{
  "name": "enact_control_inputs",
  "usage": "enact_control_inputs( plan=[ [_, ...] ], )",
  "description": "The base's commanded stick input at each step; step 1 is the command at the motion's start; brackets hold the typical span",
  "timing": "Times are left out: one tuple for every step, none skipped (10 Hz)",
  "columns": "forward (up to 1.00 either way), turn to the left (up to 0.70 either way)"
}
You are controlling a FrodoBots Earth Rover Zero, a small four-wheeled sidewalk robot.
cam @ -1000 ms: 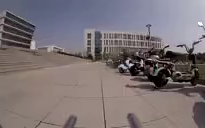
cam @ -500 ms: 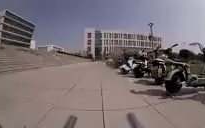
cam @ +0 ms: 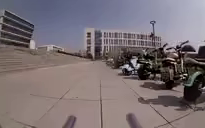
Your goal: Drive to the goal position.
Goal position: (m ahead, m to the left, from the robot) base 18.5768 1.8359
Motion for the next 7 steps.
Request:
enact_control_inputs(
  plan=[
    [0.85,0.00],
    [0.85,0.00],
    [0.85,0.00],
    [0.85,0.00],
    [0.85,0.00],
    [0.85,0.00],
    [0.85,0.00]
  ],
)
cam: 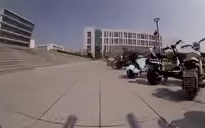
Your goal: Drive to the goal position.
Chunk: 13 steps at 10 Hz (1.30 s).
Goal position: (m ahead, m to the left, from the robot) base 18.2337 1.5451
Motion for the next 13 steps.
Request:
enact_control_inputs(
  plan=[
    [0.85,0.00],
    [0.85,0.00],
    [0.85,0.00],
    [0.85,0.09],
    [0.85,0.26],
    [0.85,0.34],
    [0.85,0.05],
    [0.85,0.00],
    [0.85,0.00],
    [0.85,0.00],
    [0.85,0.00],
    [0.85,0.00],
    [0.85,0.00]
  ],
)
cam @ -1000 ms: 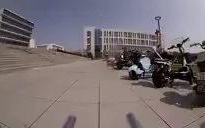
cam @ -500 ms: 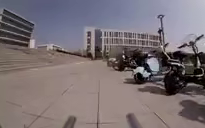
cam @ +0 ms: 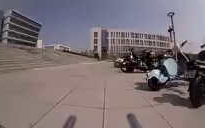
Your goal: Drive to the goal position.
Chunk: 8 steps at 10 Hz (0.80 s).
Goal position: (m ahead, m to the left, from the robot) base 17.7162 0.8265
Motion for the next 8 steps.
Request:
enact_control_inputs(
  plan=[
    [0.85,0.00],
    [0.85,0.00],
    [0.85,0.00],
    [0.85,0.00],
    [0.85,0.00],
    [0.85,0.00],
    [0.85,0.00],
    [0.85,0.00]
  ],
)
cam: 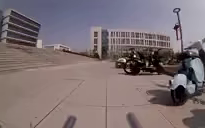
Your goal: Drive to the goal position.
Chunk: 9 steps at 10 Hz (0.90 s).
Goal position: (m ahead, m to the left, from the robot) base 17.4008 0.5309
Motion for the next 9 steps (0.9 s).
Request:
enact_control_inputs(
  plan=[
    [0.85,0.00],
    [0.85,0.00],
    [0.85,0.00],
    [0.85,0.00],
    [0.85,0.00],
    [0.85,0.00],
    [0.85,0.00],
    [0.85,0.00],
    [0.85,0.00]
  ],
)
